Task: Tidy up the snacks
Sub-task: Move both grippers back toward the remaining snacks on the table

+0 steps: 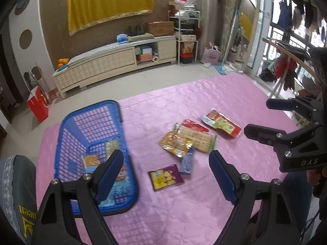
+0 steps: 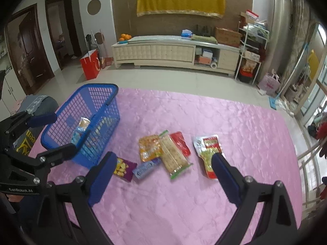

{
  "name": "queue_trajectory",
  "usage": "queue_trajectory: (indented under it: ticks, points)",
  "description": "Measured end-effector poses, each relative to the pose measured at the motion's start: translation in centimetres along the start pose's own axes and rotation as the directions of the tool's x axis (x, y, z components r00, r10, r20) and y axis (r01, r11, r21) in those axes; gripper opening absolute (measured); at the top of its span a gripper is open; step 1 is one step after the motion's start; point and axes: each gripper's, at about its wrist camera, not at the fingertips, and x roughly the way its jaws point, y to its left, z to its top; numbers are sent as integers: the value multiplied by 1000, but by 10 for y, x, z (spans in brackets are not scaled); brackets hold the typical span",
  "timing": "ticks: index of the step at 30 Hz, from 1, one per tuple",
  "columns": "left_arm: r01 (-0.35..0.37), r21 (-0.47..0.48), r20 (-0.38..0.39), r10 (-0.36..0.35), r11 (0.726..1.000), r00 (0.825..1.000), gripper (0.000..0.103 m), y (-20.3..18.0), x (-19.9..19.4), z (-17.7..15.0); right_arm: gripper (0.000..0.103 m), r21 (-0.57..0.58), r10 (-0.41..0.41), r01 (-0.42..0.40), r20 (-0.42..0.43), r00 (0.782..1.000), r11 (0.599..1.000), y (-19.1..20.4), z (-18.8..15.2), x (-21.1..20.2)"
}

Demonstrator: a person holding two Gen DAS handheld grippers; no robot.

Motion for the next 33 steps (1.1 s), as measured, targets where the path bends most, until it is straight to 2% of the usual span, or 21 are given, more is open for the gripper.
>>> queue_trajectory:
  ticks: [8, 12, 16, 21, 33]
  points:
    - [30, 28, -51, -28, 999, 998, 84, -32, 26, -2, 96, -2, 3, -3, -33, 999, 1000, -23, -20, 6]
    - [54, 47, -95, -49, 997, 994, 84, -45, 45, -6, 96, 22, -23, 24, -51, 998, 999, -42, -31, 14]
    - [41, 60, -136, -32, 997, 990, 84, -54, 66, -10, 96, 40, 9, -6, -78, 997, 999, -53, -40, 27]
    - [50, 61, -190, -37, 997, 981, 84, -58, 95, -16, 96, 17, 10, -8, -105, 994, 1000, -55, -50, 46]
    - [56, 41, -291, -42, 998, 956, 82, -48, 169, -23, 96, 58, 26, -18, -134, 991, 998, -77, -56, 95]
